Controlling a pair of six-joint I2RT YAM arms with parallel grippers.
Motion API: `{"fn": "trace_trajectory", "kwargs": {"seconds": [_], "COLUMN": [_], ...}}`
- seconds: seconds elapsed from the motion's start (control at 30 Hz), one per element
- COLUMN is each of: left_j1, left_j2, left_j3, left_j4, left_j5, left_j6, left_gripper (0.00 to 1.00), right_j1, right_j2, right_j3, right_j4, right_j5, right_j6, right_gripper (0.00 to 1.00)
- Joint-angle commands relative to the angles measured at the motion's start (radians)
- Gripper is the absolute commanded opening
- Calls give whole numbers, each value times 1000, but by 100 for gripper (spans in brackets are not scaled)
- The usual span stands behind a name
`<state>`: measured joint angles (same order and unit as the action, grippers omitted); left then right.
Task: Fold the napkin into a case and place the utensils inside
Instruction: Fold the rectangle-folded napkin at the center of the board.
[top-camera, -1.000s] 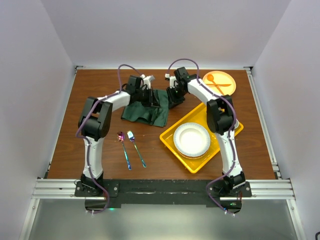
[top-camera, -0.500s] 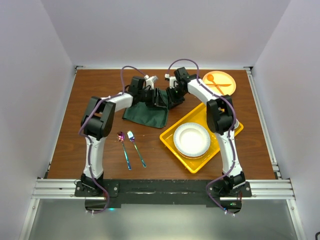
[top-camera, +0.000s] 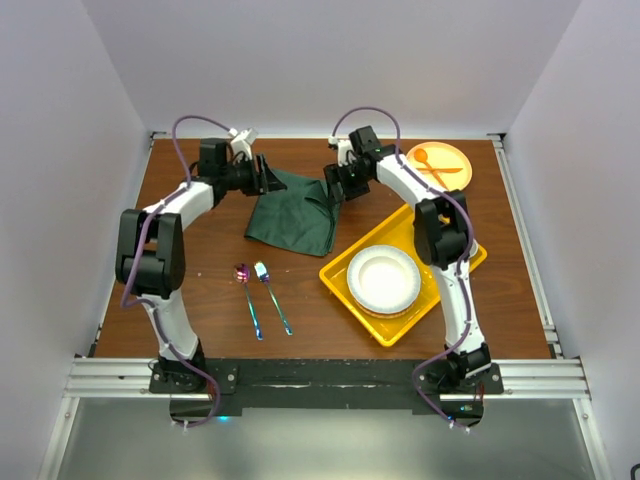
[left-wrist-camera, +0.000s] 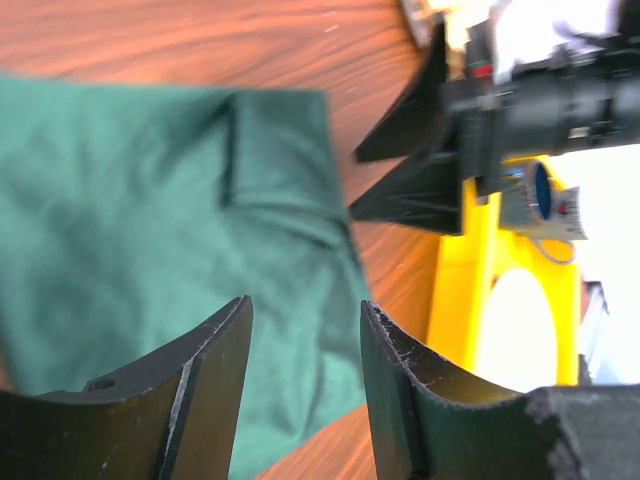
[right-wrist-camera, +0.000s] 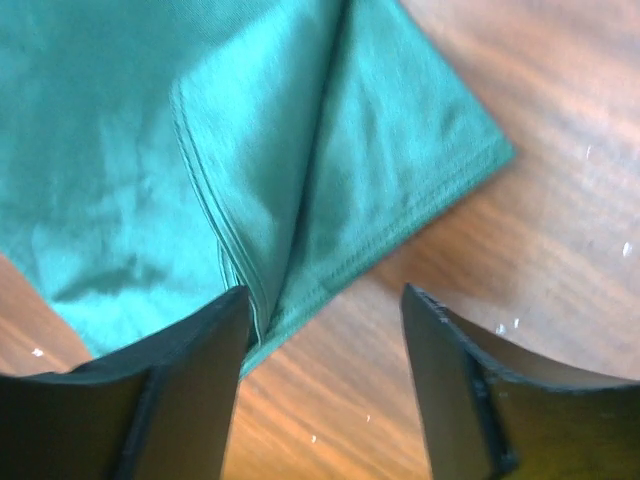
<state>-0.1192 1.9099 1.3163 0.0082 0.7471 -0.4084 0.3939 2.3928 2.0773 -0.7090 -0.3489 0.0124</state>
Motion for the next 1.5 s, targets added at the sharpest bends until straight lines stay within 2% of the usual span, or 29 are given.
{"fn": "trace_trajectory", "kwargs": {"seconds": [0.0,0.2,0.33,0.67,0.87,1.0,1.17,1.37,1.47], "left_j1": [16,35,39,46,55,56,55,30,1], "left_j2": [-49,-89,-98,-89,-88,-83,-61,-26,-15], "left_j3": [-38,-52,-52,-62,-57,-58,-39,-12,4], "left_j4": [-109,-149,-151,-157,-169,-188,-255,-341,-359], "left_j5": [-52,-92,-100,-106,-109,-121,-164,-170,-207], "left_j6": [112,163,166,183,203,243,310,390,434], "left_gripper": [53,53,53,53,53,53,48,42,42], "right_j1": [92,189,200,171,105,54,10,-39,-43], "right_j2": [-67,-12,35,71,26,-17,-23,-23,-14], "right_j3": [75,113,132,142,161,152,181,179,173], "right_j4": [103,151,169,183,141,114,49,23,19], "right_j5": [114,347,438,525,466,305,245,150,126], "right_j6": [-121,-264,-311,-378,-298,-229,-227,-242,-259], "right_gripper": [73,80,81,75,73,74,74,64,58]}}
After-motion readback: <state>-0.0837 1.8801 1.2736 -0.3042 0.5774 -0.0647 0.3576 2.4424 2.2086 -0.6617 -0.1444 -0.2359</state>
